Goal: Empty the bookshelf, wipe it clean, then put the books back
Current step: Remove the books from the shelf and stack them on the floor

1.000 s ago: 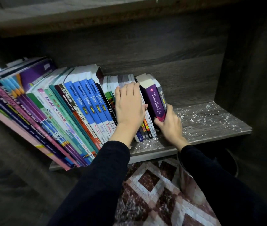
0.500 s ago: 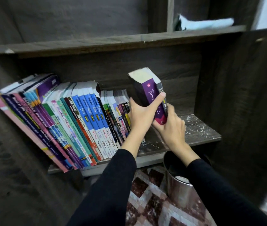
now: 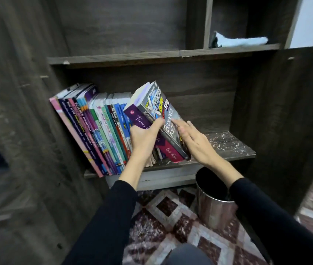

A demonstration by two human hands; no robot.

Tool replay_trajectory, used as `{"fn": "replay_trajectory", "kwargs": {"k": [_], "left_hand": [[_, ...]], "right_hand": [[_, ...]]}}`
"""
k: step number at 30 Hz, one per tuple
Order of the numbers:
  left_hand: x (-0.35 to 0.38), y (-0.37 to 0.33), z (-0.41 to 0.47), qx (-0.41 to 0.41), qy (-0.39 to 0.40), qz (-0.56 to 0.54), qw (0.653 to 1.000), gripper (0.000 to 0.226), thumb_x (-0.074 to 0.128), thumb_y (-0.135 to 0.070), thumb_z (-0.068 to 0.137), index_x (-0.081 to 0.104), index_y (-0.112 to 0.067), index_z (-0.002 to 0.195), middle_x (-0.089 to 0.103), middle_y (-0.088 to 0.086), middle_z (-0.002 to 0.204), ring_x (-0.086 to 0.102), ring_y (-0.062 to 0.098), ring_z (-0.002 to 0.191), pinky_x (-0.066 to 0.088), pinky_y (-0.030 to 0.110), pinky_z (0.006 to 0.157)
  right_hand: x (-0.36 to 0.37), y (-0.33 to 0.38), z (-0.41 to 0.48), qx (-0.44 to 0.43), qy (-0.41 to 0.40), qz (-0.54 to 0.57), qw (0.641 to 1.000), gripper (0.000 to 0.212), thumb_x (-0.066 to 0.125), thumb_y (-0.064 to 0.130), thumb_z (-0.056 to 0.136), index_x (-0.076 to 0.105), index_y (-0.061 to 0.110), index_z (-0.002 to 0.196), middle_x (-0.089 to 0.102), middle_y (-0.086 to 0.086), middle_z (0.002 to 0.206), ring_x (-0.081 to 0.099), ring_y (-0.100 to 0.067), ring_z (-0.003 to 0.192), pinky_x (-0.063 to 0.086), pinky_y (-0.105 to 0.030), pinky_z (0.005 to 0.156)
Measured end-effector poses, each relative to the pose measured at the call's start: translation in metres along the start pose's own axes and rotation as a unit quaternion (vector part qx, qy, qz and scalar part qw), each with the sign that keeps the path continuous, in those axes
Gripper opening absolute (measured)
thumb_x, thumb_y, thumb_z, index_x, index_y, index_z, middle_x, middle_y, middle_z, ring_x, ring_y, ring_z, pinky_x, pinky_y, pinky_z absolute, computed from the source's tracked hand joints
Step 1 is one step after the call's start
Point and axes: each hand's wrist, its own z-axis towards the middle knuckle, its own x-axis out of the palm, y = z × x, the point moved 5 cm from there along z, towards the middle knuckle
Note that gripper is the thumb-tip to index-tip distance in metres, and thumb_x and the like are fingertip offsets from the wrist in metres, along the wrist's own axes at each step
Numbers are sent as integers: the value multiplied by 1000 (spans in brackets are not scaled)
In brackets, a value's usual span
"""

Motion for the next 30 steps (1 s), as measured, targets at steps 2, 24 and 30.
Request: {"fn": "replay_trajectory", "kwargs": {"k": [2, 24, 30], "left_hand": [[-15, -1, -5, -7, 30, -46, 998, 11, 73, -10, 69, 66, -14, 77, 71, -7, 71, 66, 10, 69, 53, 31, 68], [-150, 189, -25, -364, 225, -44, 903, 60, 65, 6, 41, 61, -3, 100, 70, 13, 97, 67, 25, 88, 53, 37, 86], [-169, 278, -38, -451, 164, -54, 875, 41, 62, -2, 61, 62, -8, 102, 72, 7, 89, 67, 19, 76, 55, 29, 73]], "right_hand": [[13, -10, 5, 23, 35, -26, 999, 52, 27, 62, 95, 23, 45, 145, 20, 12, 156, 8, -13, 146, 4, -47, 120], [200, -107, -102, 298, 238, 334, 862, 89, 94, 20, 45, 54, -2, 121, 68, -16, 113, 65, -29, 105, 53, -40, 90], [252, -163, -146, 401, 225, 347, 817, 89, 90, 18, 44, 53, 2, 123, 69, -12, 112, 66, -27, 103, 54, -37, 88]]}}
